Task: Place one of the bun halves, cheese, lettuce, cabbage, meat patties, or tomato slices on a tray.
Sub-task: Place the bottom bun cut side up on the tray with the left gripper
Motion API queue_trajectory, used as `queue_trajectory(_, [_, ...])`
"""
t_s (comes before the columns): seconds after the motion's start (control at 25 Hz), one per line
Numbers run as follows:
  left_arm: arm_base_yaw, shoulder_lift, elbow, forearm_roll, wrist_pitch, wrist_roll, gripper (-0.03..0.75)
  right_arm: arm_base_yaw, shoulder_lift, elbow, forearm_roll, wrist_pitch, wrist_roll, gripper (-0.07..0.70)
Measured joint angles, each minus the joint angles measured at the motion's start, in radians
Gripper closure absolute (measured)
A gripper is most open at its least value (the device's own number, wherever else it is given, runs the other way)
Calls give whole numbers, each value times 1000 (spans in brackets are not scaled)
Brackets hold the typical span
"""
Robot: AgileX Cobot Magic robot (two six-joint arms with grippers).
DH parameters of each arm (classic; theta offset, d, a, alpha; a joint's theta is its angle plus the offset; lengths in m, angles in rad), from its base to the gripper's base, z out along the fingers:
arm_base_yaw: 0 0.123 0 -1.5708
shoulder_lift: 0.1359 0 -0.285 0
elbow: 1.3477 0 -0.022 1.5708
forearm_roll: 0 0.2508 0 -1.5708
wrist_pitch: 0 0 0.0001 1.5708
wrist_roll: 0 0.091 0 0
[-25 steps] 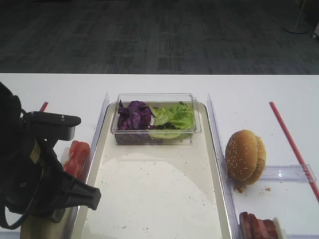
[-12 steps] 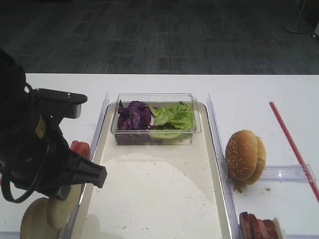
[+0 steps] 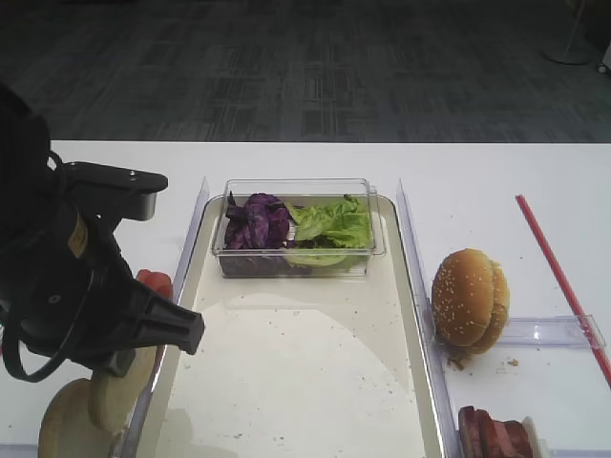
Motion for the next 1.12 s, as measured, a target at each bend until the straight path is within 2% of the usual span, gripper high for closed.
queue_trajectory(0.16, [11, 0, -2, 11, 2, 0, 653, 0, 0, 0, 0, 0, 0, -46])
queue_trajectory(0.4, [98, 0, -2, -8, 2, 34, 654, 0, 0, 0, 0, 0, 0, -46])
queue_trajectory(0.68, [163, 0, -25, -20, 5, 74, 654, 0, 0, 0, 0, 0, 0, -46])
queue_trajectory(0.88, [175, 0, -73, -18, 7, 99, 654, 0, 0, 0, 0, 0, 0, -46])
queue_trajectory(1.12, [175, 2, -77, -16, 9, 106, 654, 0, 0, 0, 0, 0, 0, -46])
